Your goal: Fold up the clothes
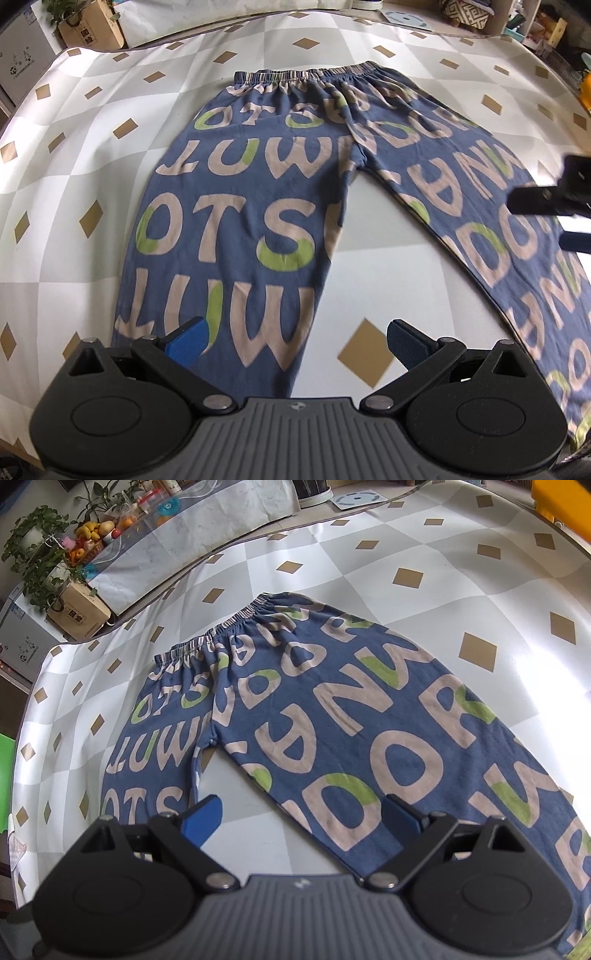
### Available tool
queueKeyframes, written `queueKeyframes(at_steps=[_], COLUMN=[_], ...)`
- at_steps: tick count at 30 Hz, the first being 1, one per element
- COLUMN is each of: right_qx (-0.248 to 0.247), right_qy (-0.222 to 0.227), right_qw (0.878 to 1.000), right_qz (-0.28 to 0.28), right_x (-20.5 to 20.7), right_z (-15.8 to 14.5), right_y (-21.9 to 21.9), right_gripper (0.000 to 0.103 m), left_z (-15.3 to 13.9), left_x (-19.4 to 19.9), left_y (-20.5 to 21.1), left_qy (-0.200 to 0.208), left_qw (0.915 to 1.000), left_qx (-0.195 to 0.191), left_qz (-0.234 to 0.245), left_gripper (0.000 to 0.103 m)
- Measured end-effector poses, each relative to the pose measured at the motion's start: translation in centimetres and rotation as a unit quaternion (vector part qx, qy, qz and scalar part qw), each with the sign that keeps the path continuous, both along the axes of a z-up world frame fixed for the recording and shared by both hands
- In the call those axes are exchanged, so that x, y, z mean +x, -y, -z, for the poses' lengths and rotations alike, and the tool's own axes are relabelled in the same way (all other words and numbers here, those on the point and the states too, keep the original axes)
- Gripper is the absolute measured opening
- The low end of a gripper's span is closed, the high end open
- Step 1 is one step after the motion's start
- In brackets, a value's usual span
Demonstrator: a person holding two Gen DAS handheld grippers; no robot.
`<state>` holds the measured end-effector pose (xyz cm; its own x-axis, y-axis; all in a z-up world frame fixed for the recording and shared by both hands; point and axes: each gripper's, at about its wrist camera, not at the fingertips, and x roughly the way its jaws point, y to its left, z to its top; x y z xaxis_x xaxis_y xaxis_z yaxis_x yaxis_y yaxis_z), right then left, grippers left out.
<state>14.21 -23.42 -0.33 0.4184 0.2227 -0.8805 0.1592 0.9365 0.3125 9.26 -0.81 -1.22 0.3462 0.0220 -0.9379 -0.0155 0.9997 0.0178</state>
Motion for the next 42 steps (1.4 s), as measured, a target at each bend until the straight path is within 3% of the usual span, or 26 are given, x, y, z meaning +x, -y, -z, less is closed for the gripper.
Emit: queueKeyframes(at_steps=[14,26,34,42], right_qx=[-0.012,-0.026,-0.040,-0.053], right_qy=[-0.003,-0.034,-0.057,-0.048], right_qw=[1.000,0.990,0.978,0.966], right_qz=[0.023,0.136,0.198,0.248], right_x=[-2.3,-5.3,-9.9,-14.3], right_z=[-0.1,1.1,3.5,4.9], right_y=[0.7,6.6,9.0,11.0], right_gripper=[0.093,0.093,0.093,0.093], left_z=[-1.0,-1.9,-1.9,-1.6], left_x=[-3.6,-5.6,-6.6,-7.5], left_y=[-0.5,-1.4,-1.7,-2.2], left_qy=[0.013,0.035,0.038,0.038], left_qw=[0.9999,0.9993,0.9992,0.9992], left_qx=[-0.011,-0.006,-0.004,-0.001], left_qz=[-0.002,-0.010,-0.009,-0.015], left_gripper=[0.103,0.103,0.103,0.103])
